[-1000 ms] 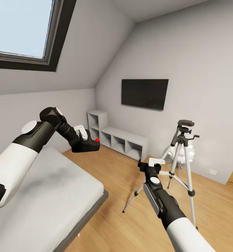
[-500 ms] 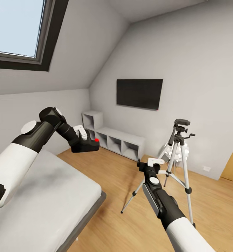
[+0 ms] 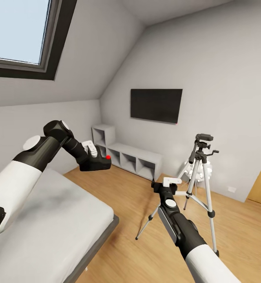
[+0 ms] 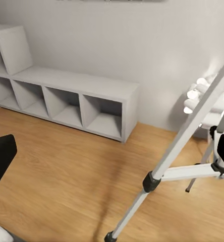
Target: Attach the digital camera to the camera tripod in the bedroom.
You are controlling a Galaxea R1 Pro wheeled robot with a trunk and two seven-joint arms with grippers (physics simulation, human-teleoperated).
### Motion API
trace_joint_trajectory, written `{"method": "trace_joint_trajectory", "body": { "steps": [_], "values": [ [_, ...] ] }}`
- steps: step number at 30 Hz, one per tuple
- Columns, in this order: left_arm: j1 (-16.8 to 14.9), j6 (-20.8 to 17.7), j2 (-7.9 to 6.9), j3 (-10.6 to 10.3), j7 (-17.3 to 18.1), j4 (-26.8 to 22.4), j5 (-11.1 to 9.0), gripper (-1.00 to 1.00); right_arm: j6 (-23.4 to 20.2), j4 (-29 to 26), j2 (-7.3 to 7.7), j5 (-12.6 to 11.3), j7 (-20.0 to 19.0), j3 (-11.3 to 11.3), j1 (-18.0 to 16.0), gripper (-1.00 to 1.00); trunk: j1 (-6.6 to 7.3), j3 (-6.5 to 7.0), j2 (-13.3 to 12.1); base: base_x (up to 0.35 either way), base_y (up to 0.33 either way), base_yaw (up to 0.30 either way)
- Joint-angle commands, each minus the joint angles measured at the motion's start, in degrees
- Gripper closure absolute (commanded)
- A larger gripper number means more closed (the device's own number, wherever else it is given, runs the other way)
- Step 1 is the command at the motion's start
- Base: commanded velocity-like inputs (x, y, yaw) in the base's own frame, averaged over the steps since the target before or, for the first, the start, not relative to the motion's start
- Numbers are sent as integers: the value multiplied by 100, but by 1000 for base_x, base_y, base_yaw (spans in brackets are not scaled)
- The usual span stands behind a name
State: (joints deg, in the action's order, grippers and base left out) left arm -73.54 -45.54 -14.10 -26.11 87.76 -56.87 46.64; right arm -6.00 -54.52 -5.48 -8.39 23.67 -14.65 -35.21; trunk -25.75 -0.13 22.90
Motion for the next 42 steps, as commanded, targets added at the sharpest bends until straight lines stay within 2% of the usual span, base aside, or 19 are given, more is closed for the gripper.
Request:
{"method": "trace_joint_trajectory", "body": {
  "steps": [1, 8, 29, 42],
  "values": [
    [-2, -61, -8, -10, 48, -8, 45, 100, -26, -6, 3, -32, 42, -19, -3, -100, -4, -3, 2, 109, 147, 0],
    [-2, -61, -13, -9, 48, -8, 43, 100, -27, -6, 3, -32, 42, -20, -3, -100, -4, -3, 2, 215, 207, -156],
    [-2, -61, -19, -13, 48, -8, 44, 100, -24, -6, 3, -32, 42, -20, -3, -100, -4, -3, 2, 248, 199, -283],
    [-2, -61, -22, -12, 48, -8, 47, 100, -25, -6, 3, -32, 42, -20, -3, -100, -4, -3, 2, 105, 55, -35]
  ]
}}
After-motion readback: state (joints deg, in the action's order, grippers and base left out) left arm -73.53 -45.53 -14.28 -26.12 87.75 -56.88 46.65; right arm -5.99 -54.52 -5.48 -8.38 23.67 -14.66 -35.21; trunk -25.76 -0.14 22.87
